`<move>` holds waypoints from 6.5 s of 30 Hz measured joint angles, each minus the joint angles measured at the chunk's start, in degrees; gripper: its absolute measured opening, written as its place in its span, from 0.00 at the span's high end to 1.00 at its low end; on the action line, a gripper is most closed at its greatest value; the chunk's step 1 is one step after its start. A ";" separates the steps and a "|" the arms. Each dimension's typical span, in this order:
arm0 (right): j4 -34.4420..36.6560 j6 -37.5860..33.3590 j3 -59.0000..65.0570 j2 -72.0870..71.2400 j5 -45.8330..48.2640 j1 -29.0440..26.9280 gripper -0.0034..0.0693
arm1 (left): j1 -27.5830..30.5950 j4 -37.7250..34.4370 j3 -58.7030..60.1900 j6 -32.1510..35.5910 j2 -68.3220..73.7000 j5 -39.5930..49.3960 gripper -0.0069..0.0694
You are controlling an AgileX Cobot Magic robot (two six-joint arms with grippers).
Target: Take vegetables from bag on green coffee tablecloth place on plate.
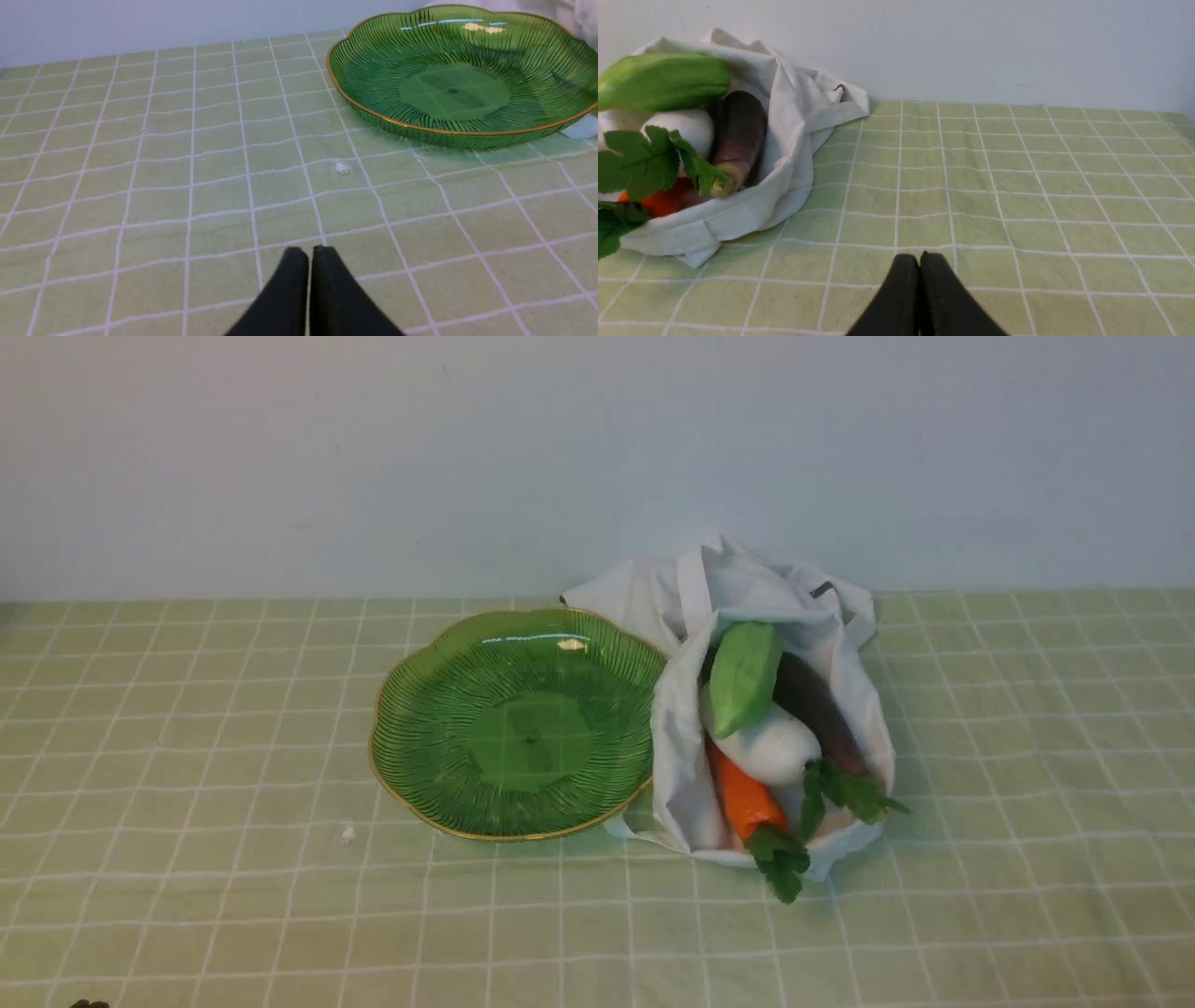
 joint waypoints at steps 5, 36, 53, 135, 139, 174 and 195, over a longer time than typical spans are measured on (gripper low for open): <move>0.00 0.00 0.00 0.00 0.00 0.00 0.98 | 0.00 0.00 0.00 0.00 0.00 0.00 0.92; 0.00 0.00 0.00 0.00 0.00 0.00 0.98 | 0.00 0.00 0.00 0.00 0.00 0.00 0.92; 28.30 19.30 0.20 0.00 -3.16 0.00 0.98 | 0.00 0.00 0.00 0.00 0.00 0.00 0.92; 35.21 -11.95 -82.16 95.12 37.87 13.23 0.34 | 0.00 0.14 0.00 0.00 0.00 0.00 0.92; 36.45 -12.40 -82.16 93.70 37.53 17.86 0.34 | 0.00 0.14 0.00 0.00 0.00 0.00 0.92; 26.08 -15.08 -102.84 118.25 38.36 29.41 0.19 | 0.00 0.14 0.00 0.00 0.00 0.00 0.92; 12.37 -3.97 -103.60 93.36 50.92 24.57 0.96 | 0.00 0.14 0.00 0.00 0.00 0.05 0.92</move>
